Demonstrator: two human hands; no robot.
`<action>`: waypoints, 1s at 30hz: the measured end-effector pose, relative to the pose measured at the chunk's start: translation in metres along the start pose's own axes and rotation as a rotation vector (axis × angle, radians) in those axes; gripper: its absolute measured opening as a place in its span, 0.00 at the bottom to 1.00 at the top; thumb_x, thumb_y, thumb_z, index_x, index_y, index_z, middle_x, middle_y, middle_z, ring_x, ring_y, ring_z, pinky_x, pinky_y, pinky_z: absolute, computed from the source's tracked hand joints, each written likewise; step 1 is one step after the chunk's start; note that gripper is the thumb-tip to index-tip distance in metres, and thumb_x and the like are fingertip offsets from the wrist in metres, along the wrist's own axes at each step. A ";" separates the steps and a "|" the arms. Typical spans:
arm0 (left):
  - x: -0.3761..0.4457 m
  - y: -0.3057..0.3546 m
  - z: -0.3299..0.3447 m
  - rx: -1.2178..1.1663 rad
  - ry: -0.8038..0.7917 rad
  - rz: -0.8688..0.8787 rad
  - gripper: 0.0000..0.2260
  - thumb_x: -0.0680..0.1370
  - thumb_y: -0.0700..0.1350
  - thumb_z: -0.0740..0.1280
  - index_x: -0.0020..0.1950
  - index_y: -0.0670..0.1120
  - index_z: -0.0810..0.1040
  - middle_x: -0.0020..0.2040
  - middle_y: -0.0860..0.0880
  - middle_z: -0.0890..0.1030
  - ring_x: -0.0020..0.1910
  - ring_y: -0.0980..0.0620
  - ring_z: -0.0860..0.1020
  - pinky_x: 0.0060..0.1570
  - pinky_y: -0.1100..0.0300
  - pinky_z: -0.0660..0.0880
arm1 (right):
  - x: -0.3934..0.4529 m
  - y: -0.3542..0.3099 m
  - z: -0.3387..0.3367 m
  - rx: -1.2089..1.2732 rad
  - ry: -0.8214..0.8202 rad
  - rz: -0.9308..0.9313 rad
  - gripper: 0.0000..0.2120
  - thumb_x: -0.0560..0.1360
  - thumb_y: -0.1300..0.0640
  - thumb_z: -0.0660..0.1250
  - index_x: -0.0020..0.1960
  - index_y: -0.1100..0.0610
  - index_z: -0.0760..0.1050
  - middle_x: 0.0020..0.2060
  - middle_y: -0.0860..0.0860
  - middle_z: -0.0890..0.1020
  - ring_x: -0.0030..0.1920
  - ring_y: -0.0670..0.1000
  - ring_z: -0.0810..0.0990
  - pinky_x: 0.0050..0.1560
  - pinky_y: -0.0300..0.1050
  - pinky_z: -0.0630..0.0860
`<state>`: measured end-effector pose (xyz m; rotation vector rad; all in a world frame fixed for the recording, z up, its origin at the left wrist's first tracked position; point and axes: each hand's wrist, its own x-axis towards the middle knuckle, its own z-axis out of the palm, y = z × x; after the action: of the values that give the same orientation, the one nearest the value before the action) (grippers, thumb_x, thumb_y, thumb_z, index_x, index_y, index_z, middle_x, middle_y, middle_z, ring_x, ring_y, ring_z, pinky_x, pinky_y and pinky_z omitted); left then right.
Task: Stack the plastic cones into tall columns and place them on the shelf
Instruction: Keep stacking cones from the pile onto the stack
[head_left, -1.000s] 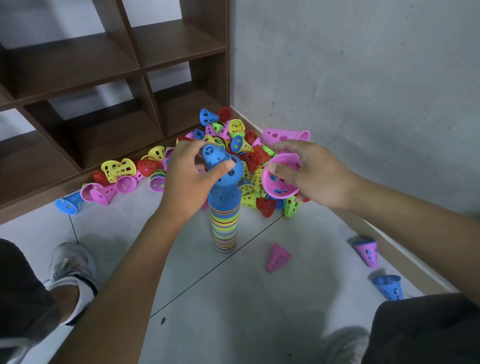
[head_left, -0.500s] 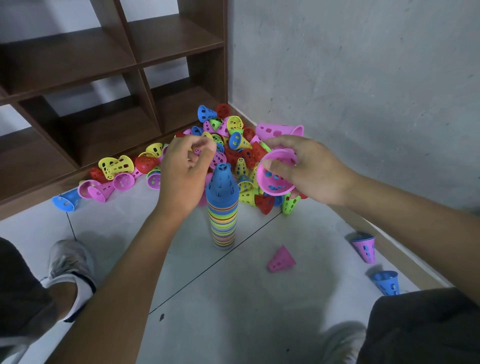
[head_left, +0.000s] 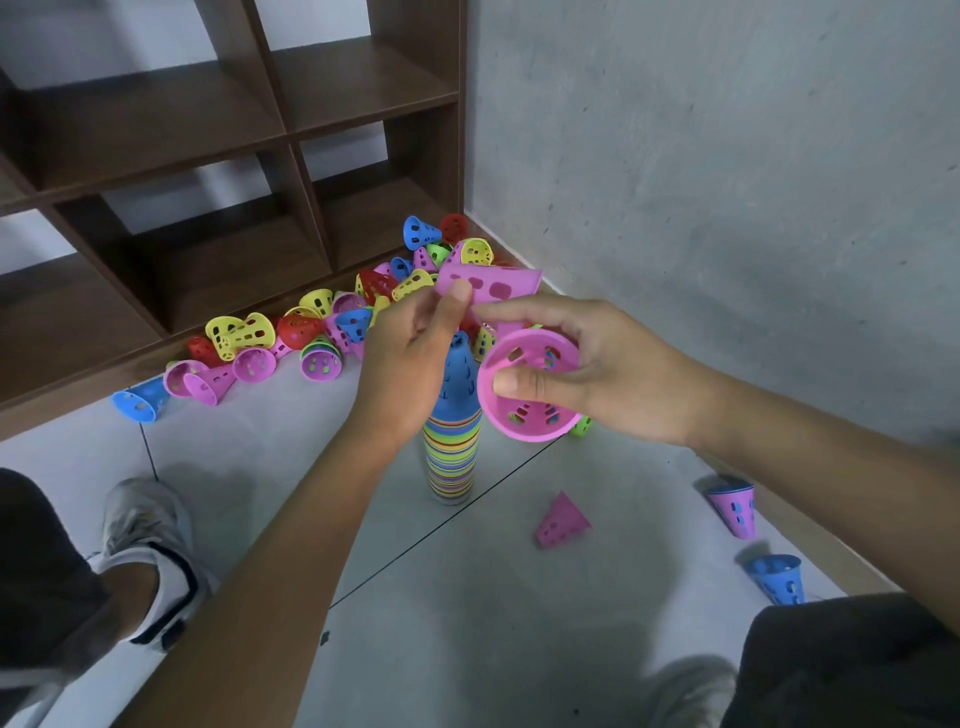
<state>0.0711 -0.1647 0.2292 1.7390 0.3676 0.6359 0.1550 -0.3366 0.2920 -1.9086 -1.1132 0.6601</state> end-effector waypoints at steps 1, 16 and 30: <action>0.000 0.002 0.001 -0.104 0.000 -0.041 0.15 0.83 0.54 0.63 0.51 0.45 0.83 0.46 0.44 0.85 0.48 0.43 0.83 0.54 0.44 0.78 | 0.000 -0.001 0.000 0.006 -0.009 -0.002 0.30 0.70 0.39 0.75 0.70 0.43 0.75 0.59 0.39 0.81 0.56 0.43 0.82 0.53 0.65 0.82; 0.010 -0.005 -0.026 -0.010 0.139 0.019 0.07 0.79 0.40 0.66 0.57 0.43 0.78 0.49 0.52 0.83 0.49 0.60 0.80 0.45 0.68 0.75 | -0.001 0.007 -0.001 -0.090 0.100 -0.011 0.26 0.70 0.39 0.69 0.66 0.47 0.77 0.56 0.34 0.79 0.58 0.37 0.78 0.58 0.33 0.75; 0.006 -0.020 -0.025 0.213 0.022 -0.066 0.16 0.80 0.43 0.68 0.68 0.50 0.77 0.62 0.55 0.81 0.61 0.57 0.79 0.62 0.49 0.78 | 0.001 0.009 -0.002 -0.108 0.119 0.035 0.27 0.72 0.40 0.68 0.68 0.49 0.76 0.61 0.41 0.79 0.60 0.37 0.77 0.56 0.25 0.71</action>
<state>0.0629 -0.1360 0.2159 1.9152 0.5215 0.5849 0.1613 -0.3386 0.2858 -2.0353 -1.0613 0.5075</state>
